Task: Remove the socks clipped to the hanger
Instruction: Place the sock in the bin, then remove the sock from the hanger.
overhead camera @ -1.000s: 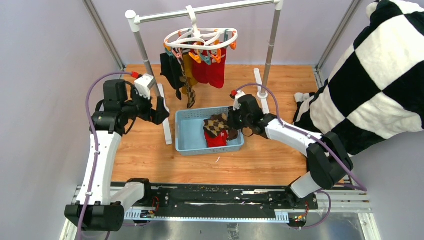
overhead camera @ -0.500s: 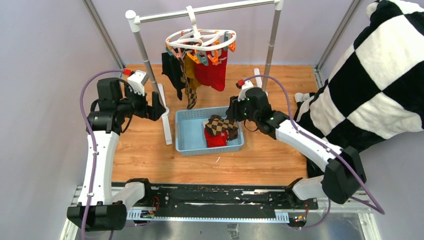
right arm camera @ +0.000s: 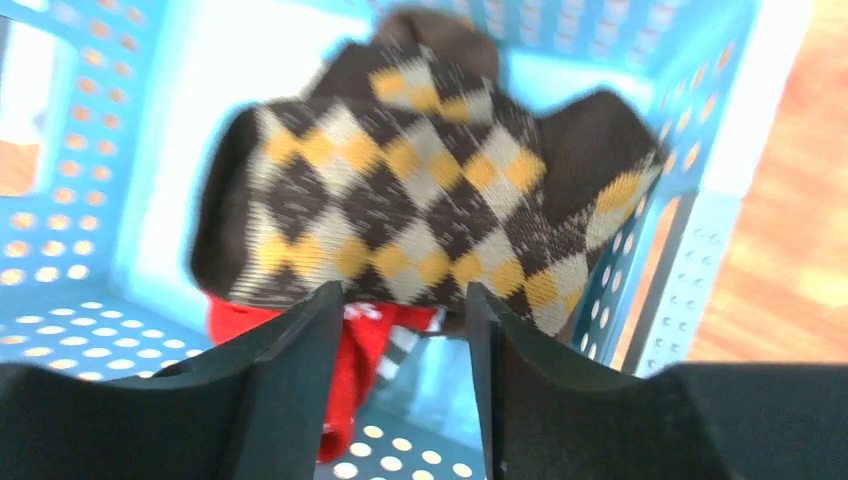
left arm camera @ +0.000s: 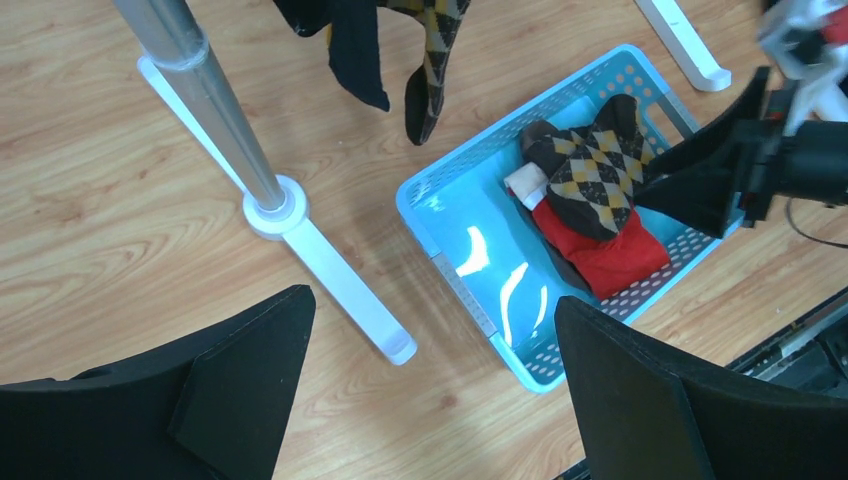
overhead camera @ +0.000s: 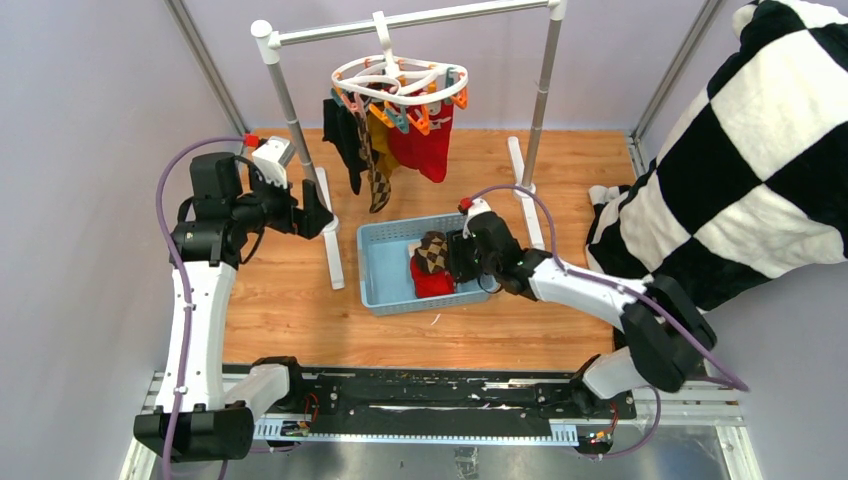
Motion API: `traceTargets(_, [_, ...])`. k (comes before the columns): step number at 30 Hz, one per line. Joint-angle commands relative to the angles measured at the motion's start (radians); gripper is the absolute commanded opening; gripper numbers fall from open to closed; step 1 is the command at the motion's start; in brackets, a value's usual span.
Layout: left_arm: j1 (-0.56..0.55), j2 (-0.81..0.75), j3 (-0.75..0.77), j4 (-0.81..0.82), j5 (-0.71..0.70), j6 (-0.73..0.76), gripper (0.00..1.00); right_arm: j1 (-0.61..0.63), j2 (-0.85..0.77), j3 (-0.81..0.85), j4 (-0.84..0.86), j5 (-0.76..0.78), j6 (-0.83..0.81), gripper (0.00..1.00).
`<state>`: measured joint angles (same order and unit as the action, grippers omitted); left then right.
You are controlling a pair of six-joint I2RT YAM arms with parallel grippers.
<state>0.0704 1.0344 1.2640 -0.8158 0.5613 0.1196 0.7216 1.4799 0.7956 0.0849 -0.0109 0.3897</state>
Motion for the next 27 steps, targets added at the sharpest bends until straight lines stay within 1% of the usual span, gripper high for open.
traceTargets(1, [0.006, 0.012, 0.022, 0.006, 0.015, -0.006, 1.00, 0.095, -0.130, 0.085, 0.091, 0.198, -0.136, 0.59])
traceTargets(2, [0.007, 0.014, 0.022, 0.005, 0.017, -0.009, 1.00, 0.111, -0.122, 0.122, 0.100, 0.199, -0.164, 0.64])
traceTargets(4, [0.007, 0.020, 0.025, 0.005, 0.015, -0.017, 1.00, 0.139, -0.083, 0.218, 0.121, 0.195, -0.224, 0.70])
traceTargets(8, [0.008, 0.027, 0.042, 0.005, -0.009, -0.029, 1.00, 0.170, 0.040, 0.369, 0.200, 0.138, -0.294, 0.76])
traceTargets(10, [0.009, 0.034, 0.057, 0.006, -0.011, -0.044, 1.00, 0.191, 0.107, 0.409, 0.304, 0.138, -0.347, 0.78])
traceTargets(12, [0.011, 0.037, 0.070, 0.006, -0.006, -0.055, 1.00, 0.204, 0.183, 0.436, 0.447, 0.153, -0.384, 0.80])
traceTargets(14, [0.013, 0.037, 0.083, 0.006, -0.006, -0.061, 1.00, 0.205, 0.259, 0.491, 0.510, 0.181, -0.426, 0.82])
traceTargets(17, [0.022, 0.029, 0.101, 0.004, -0.006, -0.062, 1.00, 0.205, 0.370, 0.601, 0.527, 0.252, -0.467, 0.82])
traceTargets(19, [0.029, 0.024, 0.114, -0.006, -0.005, -0.052, 1.00, 0.205, 0.439, 0.645, 0.573, 0.304, -0.507, 0.82])
traceTargets(22, [0.039, 0.021, 0.130, -0.027, -0.003, -0.035, 1.00, 0.201, 0.516, 0.728, 0.608, 0.441, -0.561, 0.78])
traceTargets(24, [0.044, 0.018, 0.135, -0.039, 0.000, -0.026, 1.00, 0.194, 0.547, 0.756, 0.616, 0.502, -0.577, 0.75])
traceTargets(27, [0.048, 0.012, 0.135, -0.042, 0.007, -0.020, 1.00, 0.182, 0.561, 0.763, 0.622, 0.502, -0.564, 0.70])
